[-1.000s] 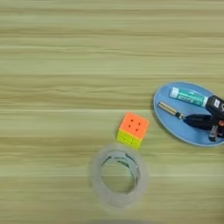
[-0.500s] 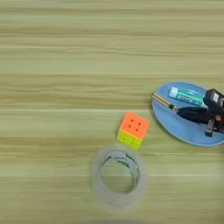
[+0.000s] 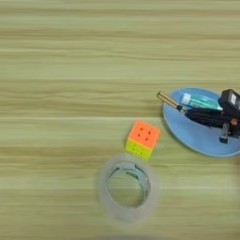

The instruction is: Move the objects on the table

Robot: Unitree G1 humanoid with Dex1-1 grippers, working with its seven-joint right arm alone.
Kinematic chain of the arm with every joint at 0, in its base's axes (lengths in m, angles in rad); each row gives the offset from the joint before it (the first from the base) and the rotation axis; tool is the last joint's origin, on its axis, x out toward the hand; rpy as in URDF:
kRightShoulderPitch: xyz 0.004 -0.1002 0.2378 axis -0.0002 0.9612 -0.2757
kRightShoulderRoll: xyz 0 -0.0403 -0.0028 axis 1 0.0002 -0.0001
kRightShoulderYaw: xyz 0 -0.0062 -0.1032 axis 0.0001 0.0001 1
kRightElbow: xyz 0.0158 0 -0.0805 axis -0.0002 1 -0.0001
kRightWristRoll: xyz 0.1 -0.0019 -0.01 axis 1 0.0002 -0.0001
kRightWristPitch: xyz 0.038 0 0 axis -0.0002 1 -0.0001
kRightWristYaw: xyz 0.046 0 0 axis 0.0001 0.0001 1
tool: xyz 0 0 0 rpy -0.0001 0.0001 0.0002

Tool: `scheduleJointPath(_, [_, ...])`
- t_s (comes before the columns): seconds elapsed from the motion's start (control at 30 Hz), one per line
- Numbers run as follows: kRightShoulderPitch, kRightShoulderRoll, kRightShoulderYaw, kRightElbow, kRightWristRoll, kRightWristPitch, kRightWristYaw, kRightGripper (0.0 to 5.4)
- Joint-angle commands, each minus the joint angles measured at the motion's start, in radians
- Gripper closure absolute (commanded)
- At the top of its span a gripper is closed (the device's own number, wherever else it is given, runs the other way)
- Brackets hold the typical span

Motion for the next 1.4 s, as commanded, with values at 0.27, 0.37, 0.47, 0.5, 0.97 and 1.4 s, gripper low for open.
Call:
scheduleJointPath(0.27, [0.056, -0.101, -0.09, -0.213, 0.08, 0.066, 0.03, 5.31])
scheduleJointPath(0.37, [0.09, -0.114, -0.101, -0.241, 0.085, 0.074, 0.044, 5.31])
scheduleJointPath(0.47, [0.13, -0.128, -0.111, -0.277, 0.096, 0.087, 0.061, 5.31])
scheduleJointPath(0.5, [0.142, -0.133, -0.11, -0.285, 0.091, 0.084, 0.064, 5.31])
scheduleJointPath(0.97, [0.257, -0.159, -0.095, -0.338, 0.072, 0.072, 0.111, 5.31])
scheduleJointPath(1.4, [0.312, -0.171, -0.094, -0.341, 0.056, 0.055, 0.135, 5.31])
